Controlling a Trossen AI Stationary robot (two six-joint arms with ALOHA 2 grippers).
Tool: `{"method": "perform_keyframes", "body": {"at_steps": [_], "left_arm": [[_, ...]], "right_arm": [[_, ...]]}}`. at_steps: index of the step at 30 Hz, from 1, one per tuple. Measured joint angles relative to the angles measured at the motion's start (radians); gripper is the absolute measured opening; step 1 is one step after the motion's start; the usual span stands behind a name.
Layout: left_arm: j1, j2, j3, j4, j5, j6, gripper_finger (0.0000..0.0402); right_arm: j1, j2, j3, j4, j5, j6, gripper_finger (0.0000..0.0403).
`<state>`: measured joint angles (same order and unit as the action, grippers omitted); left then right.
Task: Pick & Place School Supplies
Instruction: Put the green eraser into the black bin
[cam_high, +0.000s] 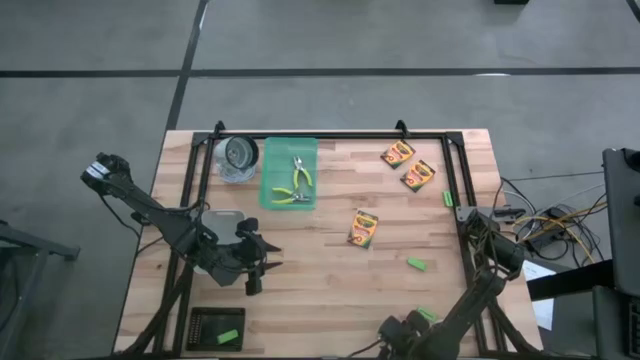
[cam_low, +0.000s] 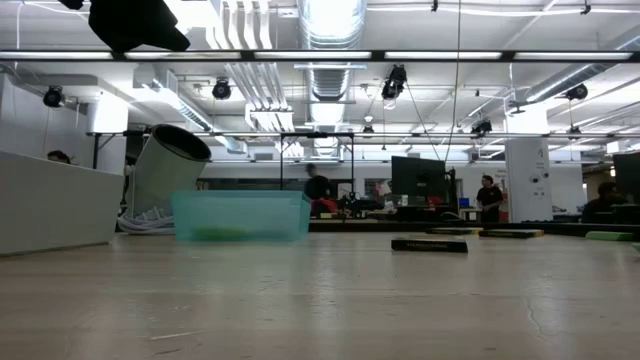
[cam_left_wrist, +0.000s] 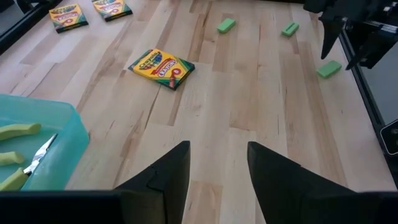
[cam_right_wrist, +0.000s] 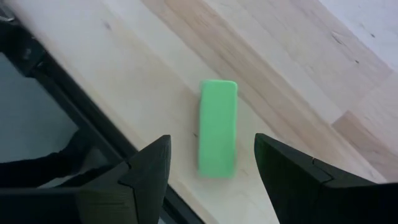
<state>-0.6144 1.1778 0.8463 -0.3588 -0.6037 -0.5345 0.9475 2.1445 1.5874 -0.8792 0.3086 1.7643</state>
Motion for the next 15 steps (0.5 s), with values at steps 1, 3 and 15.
{"method": "perform_keyframes", "body": {"at_steps": [1,3,15], "left_arm": [[0.0,0.0,0.0,0.0,0.0,0.002,0.0165],[0.0,0.0,0.0,0.0,0.0,0.006,0.0165],[0.0,0.0,0.0,0.0,0.0,0.007,0.0165]], "right_arm": [[-0.001,0.0,-0.004,0.0,-0.001,0.01,0.0226],[-0.001,0.0,-0.012,0.001,-0.003,0.025,0.0226],[-0.003,0.0,-0.056,0.057,-0.016,0.043,0.0226]]}}
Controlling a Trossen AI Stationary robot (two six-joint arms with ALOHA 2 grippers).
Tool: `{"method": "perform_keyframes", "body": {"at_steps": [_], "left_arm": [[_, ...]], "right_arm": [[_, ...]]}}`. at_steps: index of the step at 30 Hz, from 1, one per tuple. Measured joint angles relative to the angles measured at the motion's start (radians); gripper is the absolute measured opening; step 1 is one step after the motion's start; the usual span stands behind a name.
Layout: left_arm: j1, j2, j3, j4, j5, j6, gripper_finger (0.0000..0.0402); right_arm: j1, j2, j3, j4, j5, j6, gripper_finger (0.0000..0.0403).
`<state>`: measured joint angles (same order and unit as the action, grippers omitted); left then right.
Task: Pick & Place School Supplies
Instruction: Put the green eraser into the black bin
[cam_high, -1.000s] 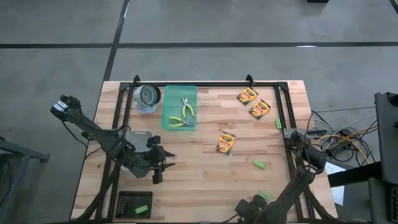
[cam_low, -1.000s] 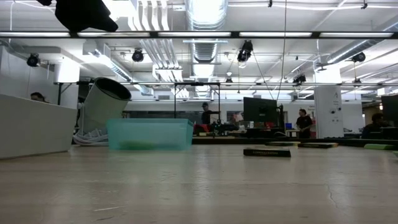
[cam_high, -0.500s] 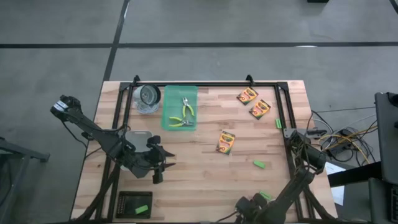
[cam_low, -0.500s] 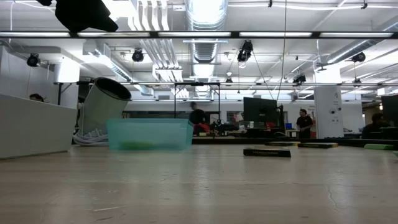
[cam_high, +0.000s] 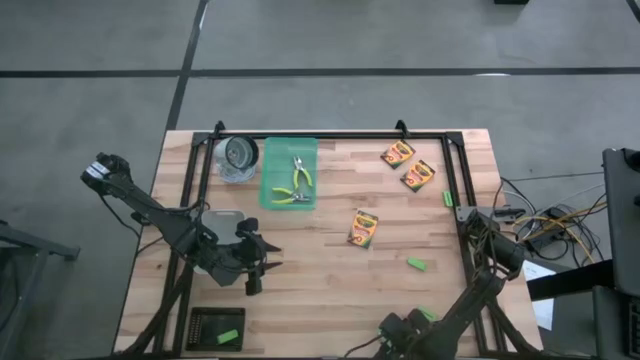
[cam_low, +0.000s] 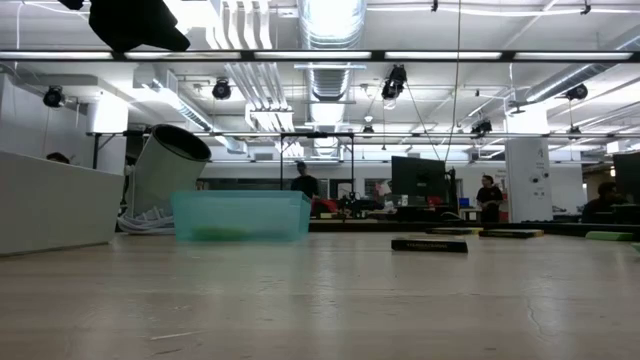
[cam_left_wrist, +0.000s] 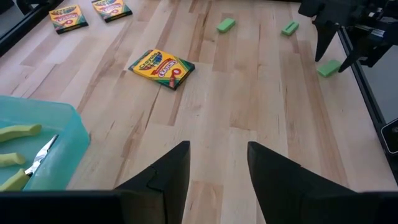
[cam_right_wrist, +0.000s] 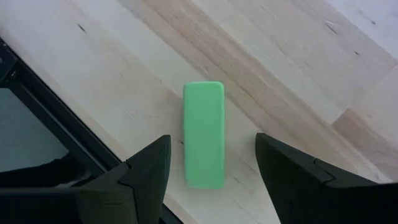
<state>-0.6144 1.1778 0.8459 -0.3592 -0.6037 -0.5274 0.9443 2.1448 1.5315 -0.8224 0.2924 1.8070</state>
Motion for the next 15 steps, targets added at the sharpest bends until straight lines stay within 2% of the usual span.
{"method": "perform_keyframes", "body": {"at_steps": [10,15], "left_arm": [[0.0,0.0,0.0,0.0,0.0,0.0,0.0165],[0.0,0.0,0.0,0.0,0.0,0.0,0.0165]], "right_arm": [[-0.012,-0.003,-0.008,0.006,-0.036,0.002,0.0224],[-0.024,-0.003,-0.006,-0.028,-0.087,0.023,0.0202]]}}
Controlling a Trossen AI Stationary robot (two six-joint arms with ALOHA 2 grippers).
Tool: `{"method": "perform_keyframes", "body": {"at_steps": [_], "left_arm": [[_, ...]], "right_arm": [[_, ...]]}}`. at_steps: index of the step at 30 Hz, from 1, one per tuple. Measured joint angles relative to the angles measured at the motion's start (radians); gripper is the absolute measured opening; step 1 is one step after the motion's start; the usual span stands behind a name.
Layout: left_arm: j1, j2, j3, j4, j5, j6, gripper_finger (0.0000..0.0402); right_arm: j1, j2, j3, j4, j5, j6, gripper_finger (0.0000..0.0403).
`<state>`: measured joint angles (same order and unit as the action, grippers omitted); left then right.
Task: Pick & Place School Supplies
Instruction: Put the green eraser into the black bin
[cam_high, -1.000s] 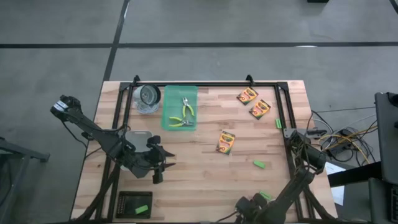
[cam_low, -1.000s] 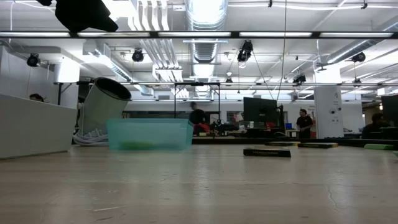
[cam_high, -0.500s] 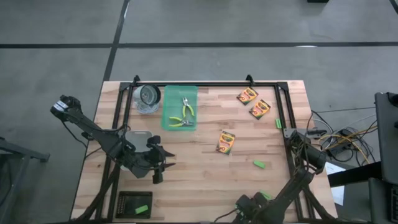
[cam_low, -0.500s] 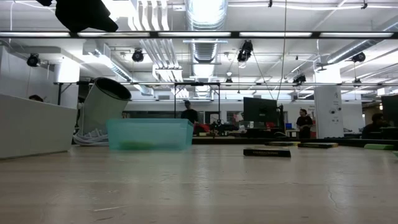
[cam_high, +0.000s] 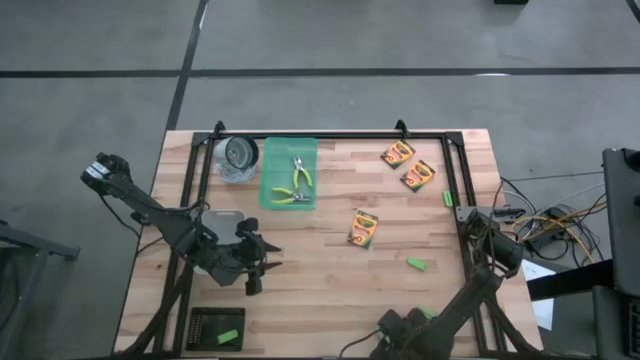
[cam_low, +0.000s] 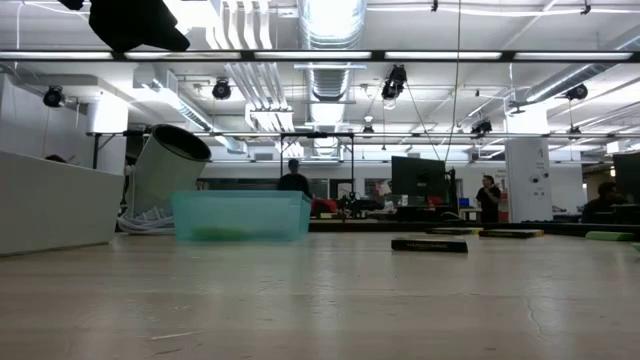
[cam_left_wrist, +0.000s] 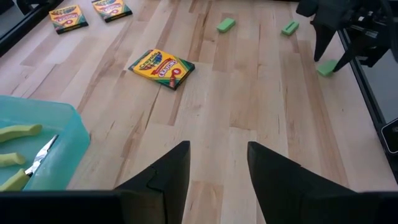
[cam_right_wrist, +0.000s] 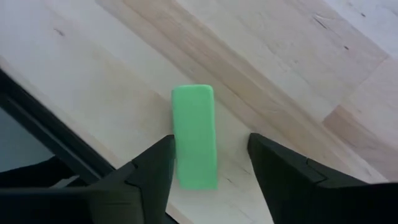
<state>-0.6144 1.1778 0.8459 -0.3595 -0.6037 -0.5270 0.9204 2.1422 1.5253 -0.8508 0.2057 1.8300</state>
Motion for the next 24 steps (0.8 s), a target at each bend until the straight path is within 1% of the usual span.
{"method": "perform_keyframes", "body": {"at_steps": [2,12,15,18,24], "left_arm": [[0.0,0.0,0.0,0.0,0.0,0.0,0.0165],[0.0,0.0,0.0,0.0,0.0,0.0,0.0165],[0.0,0.0,0.0,0.0,0.0,0.001,0.0165],[0.0,0.0,0.0,0.0,0.0,0.006,0.0165],[0.0,0.0,0.0,0.0,0.0,0.007,0.0165]], "right_arm": [[0.0,0.0,0.0,-0.006,-0.017,-0.006,0.0187],[0.0,0.0,-0.002,-0.022,-0.021,-0.007,0.0092],[0.0,-0.001,-0.002,-0.023,-0.02,-0.008,0.007],[0.0,-0.002,-0.002,-0.022,-0.02,-0.007,0.0064],[-0.002,-0.006,0.0,-0.025,-0.021,0.016,0.0067]]}}
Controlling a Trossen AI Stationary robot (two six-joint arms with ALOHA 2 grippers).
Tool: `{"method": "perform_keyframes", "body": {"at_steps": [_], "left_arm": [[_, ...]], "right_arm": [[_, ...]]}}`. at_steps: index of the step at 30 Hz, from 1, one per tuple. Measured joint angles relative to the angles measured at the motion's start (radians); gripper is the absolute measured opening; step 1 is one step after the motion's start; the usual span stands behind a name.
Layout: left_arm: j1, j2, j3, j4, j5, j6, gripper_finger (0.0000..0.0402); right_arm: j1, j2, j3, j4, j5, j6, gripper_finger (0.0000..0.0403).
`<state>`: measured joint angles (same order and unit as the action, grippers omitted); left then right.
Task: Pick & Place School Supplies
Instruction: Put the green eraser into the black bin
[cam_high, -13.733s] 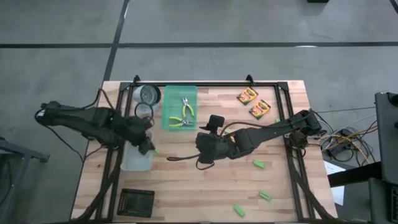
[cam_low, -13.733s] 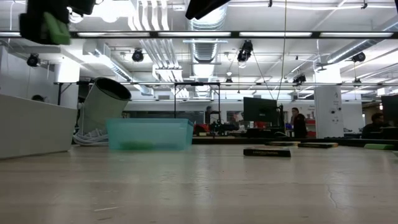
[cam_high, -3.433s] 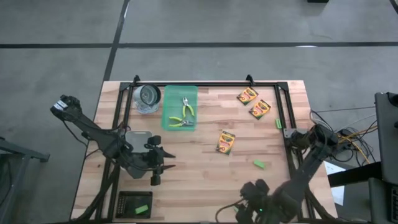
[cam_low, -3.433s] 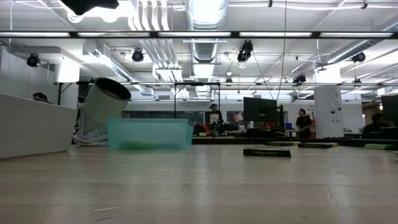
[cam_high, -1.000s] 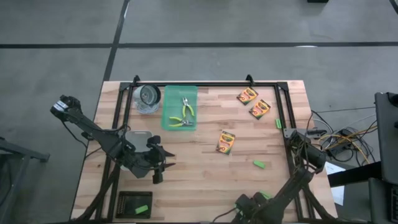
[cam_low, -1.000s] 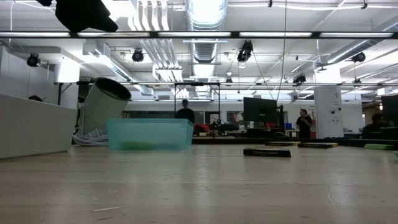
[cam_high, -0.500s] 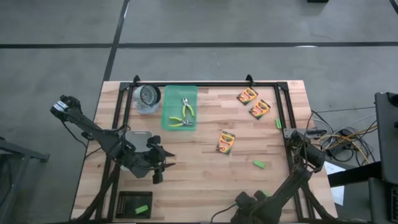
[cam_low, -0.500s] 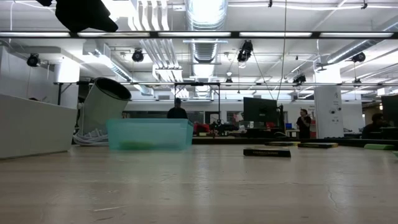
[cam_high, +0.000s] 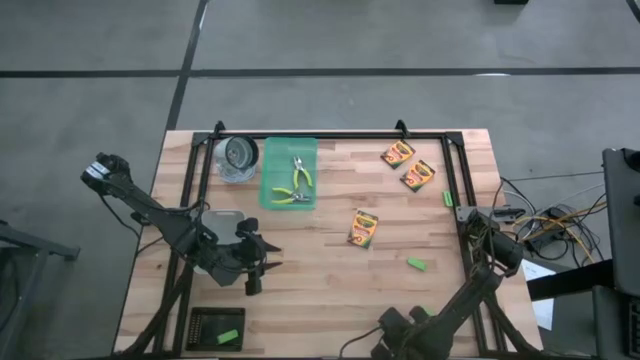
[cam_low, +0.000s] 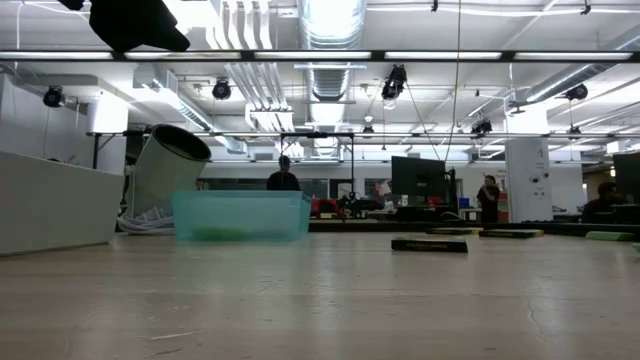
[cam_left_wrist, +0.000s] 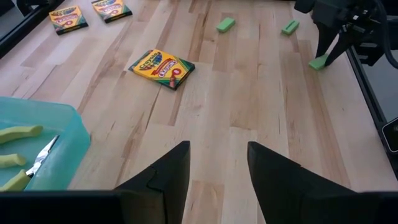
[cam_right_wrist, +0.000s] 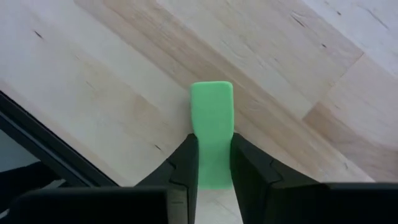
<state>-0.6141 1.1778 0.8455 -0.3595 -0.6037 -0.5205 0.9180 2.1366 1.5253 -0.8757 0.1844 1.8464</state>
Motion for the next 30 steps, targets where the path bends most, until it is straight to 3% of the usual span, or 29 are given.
{"method": "perform_keyframes", "body": {"at_steps": [12,18,21,26,30], "left_arm": [[0.0,0.0,0.0,0.0,0.0,0.0,0.0165],[0.001,0.0,0.0,0.006,0.002,-0.04,0.0165],[0.007,0.0,0.0,0.048,0.023,-0.152,0.0165],[0.034,-0.003,0.0,0.184,0.059,-0.42,0.0165],[0.092,-0.006,0.0,0.284,0.213,-0.591,0.0165]], "right_arm": [[-0.002,-0.077,-0.002,-0.069,0.09,0.065,0.0067],[-0.002,-0.137,-0.002,-0.091,0.298,0.07,0.0068],[-0.01,-0.175,-0.001,-0.114,0.411,0.067,0.0068],[-0.056,-0.238,-0.001,-0.161,0.495,0.002,0.0068],[-0.115,-0.284,0.0,-0.155,0.5,-0.178,0.0068]]}}
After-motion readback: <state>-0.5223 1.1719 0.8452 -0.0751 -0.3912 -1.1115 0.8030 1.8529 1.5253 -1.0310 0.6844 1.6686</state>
